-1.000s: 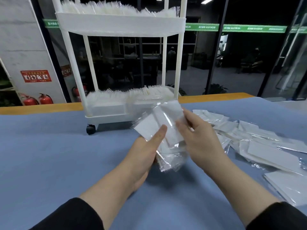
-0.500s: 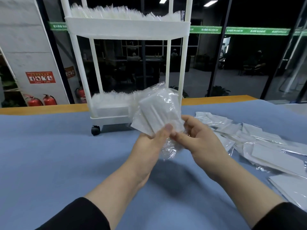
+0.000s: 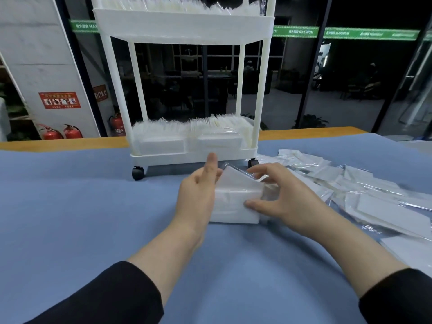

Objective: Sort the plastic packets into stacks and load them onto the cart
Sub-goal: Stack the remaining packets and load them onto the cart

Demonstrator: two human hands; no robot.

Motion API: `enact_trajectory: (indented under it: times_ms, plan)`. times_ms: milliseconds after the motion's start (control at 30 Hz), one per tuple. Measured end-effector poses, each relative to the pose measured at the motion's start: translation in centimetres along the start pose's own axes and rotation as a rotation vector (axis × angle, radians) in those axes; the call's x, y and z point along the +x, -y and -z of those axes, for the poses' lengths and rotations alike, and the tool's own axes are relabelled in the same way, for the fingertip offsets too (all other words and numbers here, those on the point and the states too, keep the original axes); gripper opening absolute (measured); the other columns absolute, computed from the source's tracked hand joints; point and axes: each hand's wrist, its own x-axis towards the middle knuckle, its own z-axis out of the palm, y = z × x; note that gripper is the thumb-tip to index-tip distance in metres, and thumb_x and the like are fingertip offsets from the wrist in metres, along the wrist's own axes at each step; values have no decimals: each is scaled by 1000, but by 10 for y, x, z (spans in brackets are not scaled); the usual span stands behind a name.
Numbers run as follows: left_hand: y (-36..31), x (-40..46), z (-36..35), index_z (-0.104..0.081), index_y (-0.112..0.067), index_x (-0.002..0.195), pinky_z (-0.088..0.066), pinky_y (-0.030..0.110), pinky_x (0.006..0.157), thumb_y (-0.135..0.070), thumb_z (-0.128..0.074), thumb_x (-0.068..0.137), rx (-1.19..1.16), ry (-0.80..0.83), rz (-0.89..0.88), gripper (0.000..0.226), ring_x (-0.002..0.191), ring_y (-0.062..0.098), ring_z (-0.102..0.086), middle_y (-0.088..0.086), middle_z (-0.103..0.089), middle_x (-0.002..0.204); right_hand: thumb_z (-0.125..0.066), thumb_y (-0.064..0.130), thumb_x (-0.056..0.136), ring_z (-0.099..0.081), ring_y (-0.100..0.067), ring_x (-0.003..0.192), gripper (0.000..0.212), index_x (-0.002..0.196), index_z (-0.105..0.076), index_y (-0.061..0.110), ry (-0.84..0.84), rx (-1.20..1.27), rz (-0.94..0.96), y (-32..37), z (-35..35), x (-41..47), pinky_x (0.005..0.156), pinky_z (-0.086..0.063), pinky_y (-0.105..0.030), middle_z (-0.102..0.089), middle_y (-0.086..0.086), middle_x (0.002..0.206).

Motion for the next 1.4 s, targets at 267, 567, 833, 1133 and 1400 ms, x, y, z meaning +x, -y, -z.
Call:
enact_trajectory:
  times_ms: [267,567,833,1133,1400]
  plan:
    - [6,7,-2,-65,-19,88,-43,19,63,-20,-60,95,23,-142,3,9,68,7,-56,-3,-73,82,-83,27,80,-50,3,115,54,121,-52,45,47,46,77,8,-13,-1,95,-39,-11,-53,20,118]
    - [16,7,-7,-68,-26,95,-46,26,74,-26,-59,101,13,-25,-14,11,83,13,-59,-1,-70,96,-82,31,81,-45,11,114,52,116,-48,49,76,1,66,7,-13,-4,91,-32,-3,-48,25,121]
    - [14,4,-9,-65,-23,101,-44,27,71,-46,-48,104,181,142,-26,29,79,10,-56,-11,-63,84,-78,27,82,-56,6,98,38,107,-56,47,162,-21,-27,7,-5,-6,83,-45,-13,-60,23,107]
    - [7,8,-7,-60,-13,132,-49,33,94,-68,-75,74,-273,86,142,82,109,15,-66,0,-71,115,-73,11,88,-67,-9,84,27,111,-66,22,-249,528,-237,25,1,-5,78,-55,-27,-72,5,97]
    - [-8,-7,-13,-68,-18,105,-59,36,84,-14,-69,94,-460,122,53,12,96,21,-72,0,-77,98,-68,45,91,-61,-3,102,34,122,-60,33,-216,126,-275,18,35,-55,88,-52,-24,-63,12,113]
